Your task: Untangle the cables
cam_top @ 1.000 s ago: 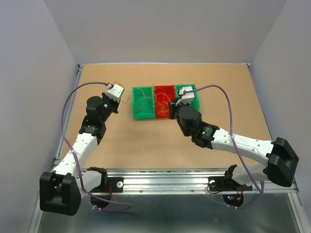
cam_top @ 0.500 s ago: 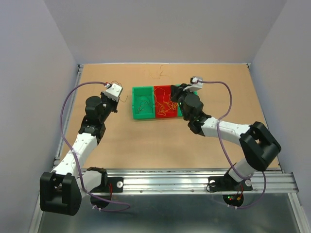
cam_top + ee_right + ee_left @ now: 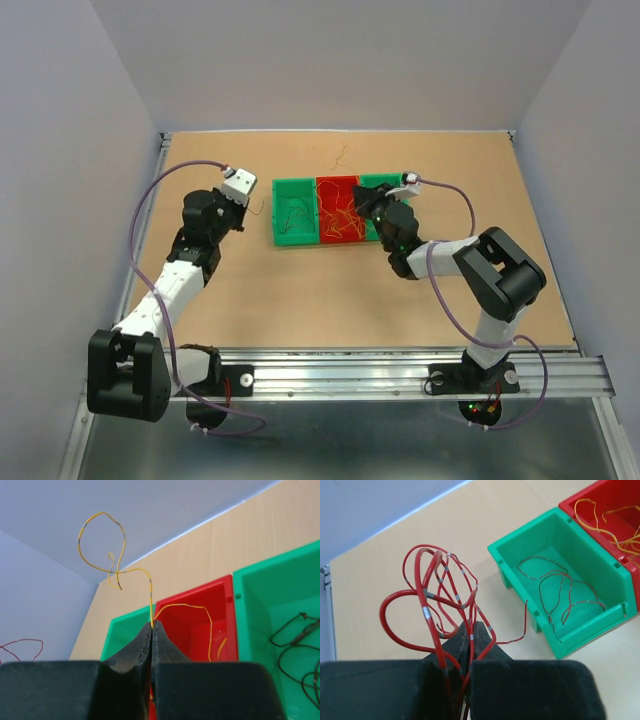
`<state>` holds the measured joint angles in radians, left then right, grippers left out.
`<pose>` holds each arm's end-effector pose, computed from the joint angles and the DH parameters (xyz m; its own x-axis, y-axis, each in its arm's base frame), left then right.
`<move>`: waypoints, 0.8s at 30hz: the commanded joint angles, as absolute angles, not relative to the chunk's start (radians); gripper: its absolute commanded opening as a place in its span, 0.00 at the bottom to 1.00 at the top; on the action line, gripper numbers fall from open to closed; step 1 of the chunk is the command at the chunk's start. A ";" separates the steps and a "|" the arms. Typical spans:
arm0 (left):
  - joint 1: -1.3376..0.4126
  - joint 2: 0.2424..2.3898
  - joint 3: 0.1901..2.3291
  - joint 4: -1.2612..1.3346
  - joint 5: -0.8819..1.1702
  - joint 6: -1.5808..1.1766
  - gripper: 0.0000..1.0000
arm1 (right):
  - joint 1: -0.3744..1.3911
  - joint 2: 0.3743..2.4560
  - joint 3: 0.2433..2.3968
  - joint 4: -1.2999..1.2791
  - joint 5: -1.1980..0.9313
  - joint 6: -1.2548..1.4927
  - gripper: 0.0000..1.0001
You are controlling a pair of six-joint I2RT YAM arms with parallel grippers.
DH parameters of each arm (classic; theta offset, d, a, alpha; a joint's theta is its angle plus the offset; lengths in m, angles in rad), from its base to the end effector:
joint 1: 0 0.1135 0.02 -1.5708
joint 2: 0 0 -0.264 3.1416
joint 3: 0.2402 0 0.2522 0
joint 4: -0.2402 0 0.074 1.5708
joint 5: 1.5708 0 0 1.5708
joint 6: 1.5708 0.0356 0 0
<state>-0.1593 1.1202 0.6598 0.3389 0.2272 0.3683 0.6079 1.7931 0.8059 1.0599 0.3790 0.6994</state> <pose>0.2545 -0.0490 0.2829 0.0235 0.3515 -0.9359 0.3932 0.8574 0.3319 0.3113 0.2005 0.2074 -0.1010 0.6584 -0.7459 -0.2126 0.7181 0.6626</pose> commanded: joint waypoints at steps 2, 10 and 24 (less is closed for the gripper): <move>-0.153 1.172 0.755 0.211 0.248 0.432 0.00 | 0.600 1.792 0.723 1.184 0.390 0.762 0.01; -0.221 1.138 0.690 -0.067 0.308 0.603 0.00 | 0.603 1.776 0.696 1.186 0.357 0.704 0.01; -0.393 1.121 0.762 -0.253 0.271 0.653 0.76 | 0.638 1.471 0.784 0.515 0.333 0.503 0.01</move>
